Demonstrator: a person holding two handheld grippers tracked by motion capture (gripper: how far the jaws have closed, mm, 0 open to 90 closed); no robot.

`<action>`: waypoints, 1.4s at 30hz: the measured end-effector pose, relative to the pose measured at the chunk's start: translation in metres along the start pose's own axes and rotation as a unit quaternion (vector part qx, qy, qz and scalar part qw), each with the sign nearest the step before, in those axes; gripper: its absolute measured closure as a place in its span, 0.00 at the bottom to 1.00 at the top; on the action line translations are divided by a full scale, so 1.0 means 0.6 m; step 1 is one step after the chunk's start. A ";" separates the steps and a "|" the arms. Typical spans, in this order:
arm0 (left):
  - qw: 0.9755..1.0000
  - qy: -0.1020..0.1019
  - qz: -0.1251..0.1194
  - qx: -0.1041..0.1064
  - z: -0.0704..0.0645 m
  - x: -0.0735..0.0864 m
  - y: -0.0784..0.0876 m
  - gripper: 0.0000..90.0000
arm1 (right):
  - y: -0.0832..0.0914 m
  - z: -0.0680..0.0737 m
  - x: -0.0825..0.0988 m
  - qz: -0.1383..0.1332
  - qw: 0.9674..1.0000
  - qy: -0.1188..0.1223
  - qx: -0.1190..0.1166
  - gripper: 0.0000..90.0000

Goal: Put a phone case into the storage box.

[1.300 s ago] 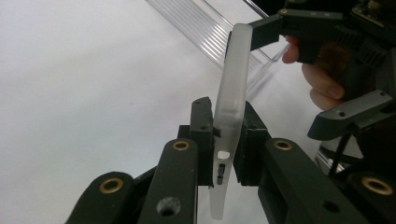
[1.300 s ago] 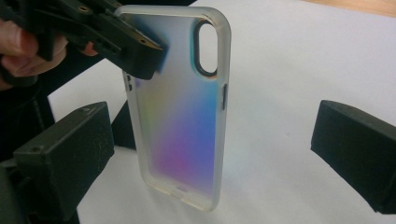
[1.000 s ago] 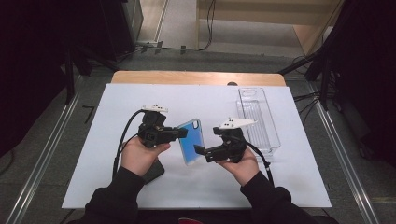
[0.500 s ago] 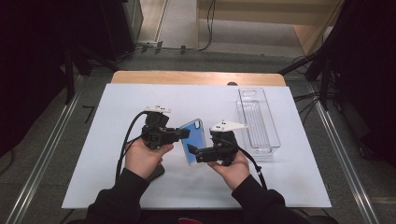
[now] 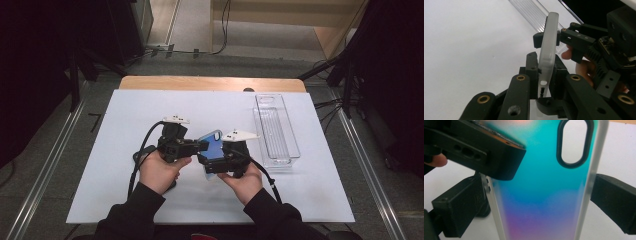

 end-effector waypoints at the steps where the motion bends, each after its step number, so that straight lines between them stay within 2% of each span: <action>1: 1.000 -0.001 0.000 0.000 -0.001 0.000 0.000 0.89 | 0.000 0.000 0.000 0.000 1.000 0.000 0.000 0.04; 3: 1.000 -0.003 -0.004 -0.004 -0.001 -0.001 0.000 0.89 | 0.001 0.001 0.000 -0.010 1.000 0.011 -0.001 0.15; 8: 1.000 -0.004 -0.008 0.004 -0.002 -0.002 0.004 0.87 | 0.005 0.006 -0.001 -0.016 1.000 0.020 0.000 0.17; 10: 1.000 -0.001 -0.010 0.008 -0.003 -0.004 0.006 0.78 | 0.005 0.006 -0.002 -0.015 1.000 0.020 -0.003 0.17; 15: 1.000 0.000 -0.024 0.007 -0.001 -0.012 0.024 0.64 | 0.007 0.000 -0.004 -0.018 1.000 0.017 -0.003 0.17; 18: 1.000 -0.005 -0.022 0.004 -0.001 -0.015 0.032 0.55 | 0.004 -0.007 -0.001 -0.012 1.000 0.013 0.001 0.17; 20: 0.999 -0.003 -0.030 0.012 -0.002 -0.017 0.038 0.48 | 0.003 -0.013 0.000 -0.010 1.000 0.011 0.005 0.17; 23: 0.999 -0.020 -0.038 0.016 -0.001 -0.017 0.042 0.40 | 0.004 -0.022 -0.002 -0.012 1.000 0.010 0.009 0.17; 26: 0.999 -0.033 -0.031 0.026 0.001 -0.012 0.043 0.35 | 0.007 -0.030 -0.005 -0.011 1.000 0.006 0.008 0.17; 28: 0.998 -0.040 -0.027 0.026 0.004 -0.008 0.043 0.35 | 0.008 -0.035 -0.006 -0.006 1.000 0.002 0.004 0.17; 32: 0.998 -0.046 -0.021 0.041 0.011 0.001 0.044 0.35 | 0.013 -0.046 -0.010 -0.002 1.000 0.002 0.003 0.17; 39: 0.996 -0.058 -0.023 0.056 0.025 0.029 0.043 0.35 | 0.026 -0.056 -0.019 0.000 1.000 0.013 -0.008 0.17; 42: 0.996 -0.075 -0.022 0.043 0.033 0.042 0.039 0.35 | 0.030 -0.060 -0.022 0.003 1.000 0.013 -0.013 0.17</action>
Point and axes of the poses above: each handheld gripper's, and its own axes: y roughly backward along the jaws, x roughly out of its underside, z roughly to its left, the point moved 7 cm from there along -y, roughly forward along the jaws, and after that the axes turned 11 degrees about -y, right-handed, at the moved point
